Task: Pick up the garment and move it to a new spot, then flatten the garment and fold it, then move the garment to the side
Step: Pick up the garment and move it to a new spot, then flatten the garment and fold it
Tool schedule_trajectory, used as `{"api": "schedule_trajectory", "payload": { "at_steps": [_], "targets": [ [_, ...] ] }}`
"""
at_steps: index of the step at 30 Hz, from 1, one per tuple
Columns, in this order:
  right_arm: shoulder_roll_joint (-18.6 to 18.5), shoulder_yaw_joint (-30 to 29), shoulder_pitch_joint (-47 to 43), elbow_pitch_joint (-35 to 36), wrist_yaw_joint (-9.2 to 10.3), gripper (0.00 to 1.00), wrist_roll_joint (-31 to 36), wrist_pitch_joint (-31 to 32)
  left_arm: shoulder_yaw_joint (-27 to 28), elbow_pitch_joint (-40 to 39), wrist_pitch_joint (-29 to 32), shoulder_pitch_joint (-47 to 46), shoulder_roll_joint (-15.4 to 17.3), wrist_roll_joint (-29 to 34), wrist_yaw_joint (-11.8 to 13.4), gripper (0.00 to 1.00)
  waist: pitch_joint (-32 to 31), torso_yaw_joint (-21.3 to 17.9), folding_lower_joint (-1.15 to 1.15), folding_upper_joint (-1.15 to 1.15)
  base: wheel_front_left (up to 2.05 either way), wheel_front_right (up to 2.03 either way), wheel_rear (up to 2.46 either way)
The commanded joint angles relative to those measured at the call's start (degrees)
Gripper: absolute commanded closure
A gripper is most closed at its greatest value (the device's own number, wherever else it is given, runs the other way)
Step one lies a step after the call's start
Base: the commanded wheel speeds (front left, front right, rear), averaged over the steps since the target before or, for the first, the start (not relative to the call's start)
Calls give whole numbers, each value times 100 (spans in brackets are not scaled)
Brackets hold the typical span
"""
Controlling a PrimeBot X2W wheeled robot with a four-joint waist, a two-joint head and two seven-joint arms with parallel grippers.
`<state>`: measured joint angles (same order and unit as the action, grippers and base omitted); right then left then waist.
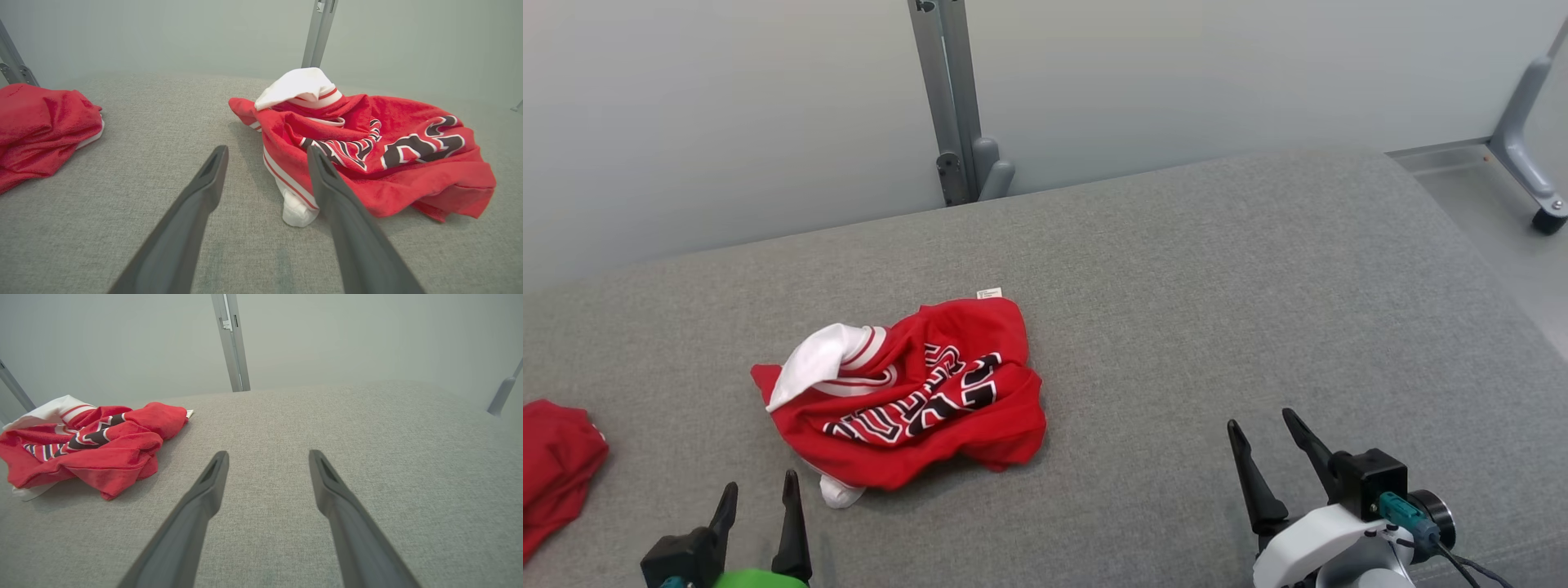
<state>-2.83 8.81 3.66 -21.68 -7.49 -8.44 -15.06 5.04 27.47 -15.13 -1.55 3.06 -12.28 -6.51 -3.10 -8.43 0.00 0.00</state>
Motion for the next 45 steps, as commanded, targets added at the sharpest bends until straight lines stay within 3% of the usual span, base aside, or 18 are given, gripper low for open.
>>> {"api": "schedule_trajectory", "payload": {
  "at_steps": [1,16,26,29,35,45],
  "targets": [
    [-15,3,-100,35,0,0,28,-18,64,-135,-2,188,9,66,20,0,-89,79,0,0,0,0,0],
    [-15,21,-224,57,0,0,-79,-18,-178,-738,-2,777,-8,-53,157,0,-108,647,0,0,0,0,0],
    [-15,132,1,-90,1,0,-207,-18,-548,-710,-2,573,-5,12,66,0,114,1581,0,0,0,0,0],
    [-15,251,178,-375,0,0,-317,-18,-674,-633,-2,575,-6,37,23,0,203,2071,0,0,0,0,0],
    [-17,353,428,-885,0,0,-396,-18,-712,-567,-2,605,-7,78,-34,0,310,2696,0,0,0,0,0],
    [-20,72,705,-1365,1,0,-234,-18,-805,-619,-2,461,-9,-25,-76,0,547,3137,0,0,0,0,0]
  ]
}}
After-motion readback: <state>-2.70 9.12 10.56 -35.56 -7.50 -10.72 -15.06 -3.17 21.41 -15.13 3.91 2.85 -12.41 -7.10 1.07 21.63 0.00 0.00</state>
